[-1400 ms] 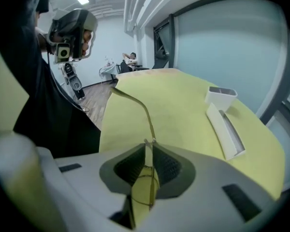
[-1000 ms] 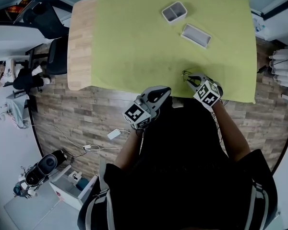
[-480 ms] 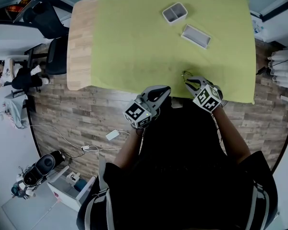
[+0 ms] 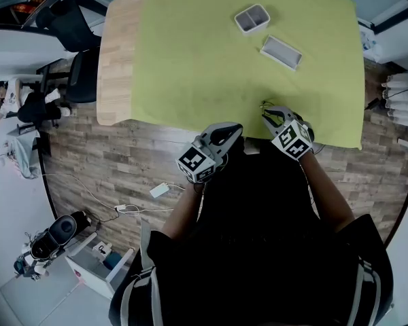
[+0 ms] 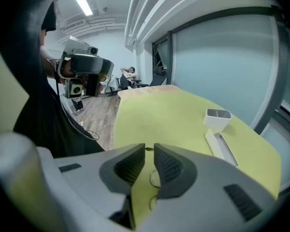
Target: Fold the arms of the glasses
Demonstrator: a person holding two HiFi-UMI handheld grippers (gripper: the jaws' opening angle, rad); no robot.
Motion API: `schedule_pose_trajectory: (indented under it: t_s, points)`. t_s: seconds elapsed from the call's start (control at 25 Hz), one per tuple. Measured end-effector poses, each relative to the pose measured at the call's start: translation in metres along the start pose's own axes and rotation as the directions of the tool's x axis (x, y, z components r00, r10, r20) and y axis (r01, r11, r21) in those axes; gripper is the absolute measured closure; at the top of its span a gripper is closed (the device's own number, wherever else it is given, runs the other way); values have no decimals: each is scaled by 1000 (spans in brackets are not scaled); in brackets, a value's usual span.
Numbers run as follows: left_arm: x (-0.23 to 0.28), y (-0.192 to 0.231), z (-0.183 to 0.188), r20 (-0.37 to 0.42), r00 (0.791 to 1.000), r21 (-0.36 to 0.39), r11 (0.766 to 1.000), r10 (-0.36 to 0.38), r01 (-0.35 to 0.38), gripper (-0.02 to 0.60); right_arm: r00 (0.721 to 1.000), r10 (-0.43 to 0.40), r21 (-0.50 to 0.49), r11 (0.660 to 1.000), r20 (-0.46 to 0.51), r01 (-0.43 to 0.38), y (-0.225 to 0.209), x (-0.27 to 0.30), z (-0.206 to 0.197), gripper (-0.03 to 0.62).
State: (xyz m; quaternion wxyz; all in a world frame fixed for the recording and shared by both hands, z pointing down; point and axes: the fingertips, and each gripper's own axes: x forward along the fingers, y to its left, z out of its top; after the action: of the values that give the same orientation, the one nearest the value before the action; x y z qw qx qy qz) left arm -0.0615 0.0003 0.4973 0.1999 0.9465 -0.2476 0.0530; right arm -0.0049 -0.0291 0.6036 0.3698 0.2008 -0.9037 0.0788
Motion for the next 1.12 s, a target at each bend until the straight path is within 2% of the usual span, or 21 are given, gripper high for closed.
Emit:
schedule_pose_trajectory:
  t_s: [0.44, 1.12]
  points:
    - [2, 3, -3, -6, 1000, -16, 1000, -7, 7, 563, 998, -69, -11, 998, -9, 69, -11, -7, -10, 560]
    - [25, -2, -1, -25, 997, -14, 997, -70, 70, 563, 992, -123, 136, 983, -39, 127, -32, -28, -59, 560]
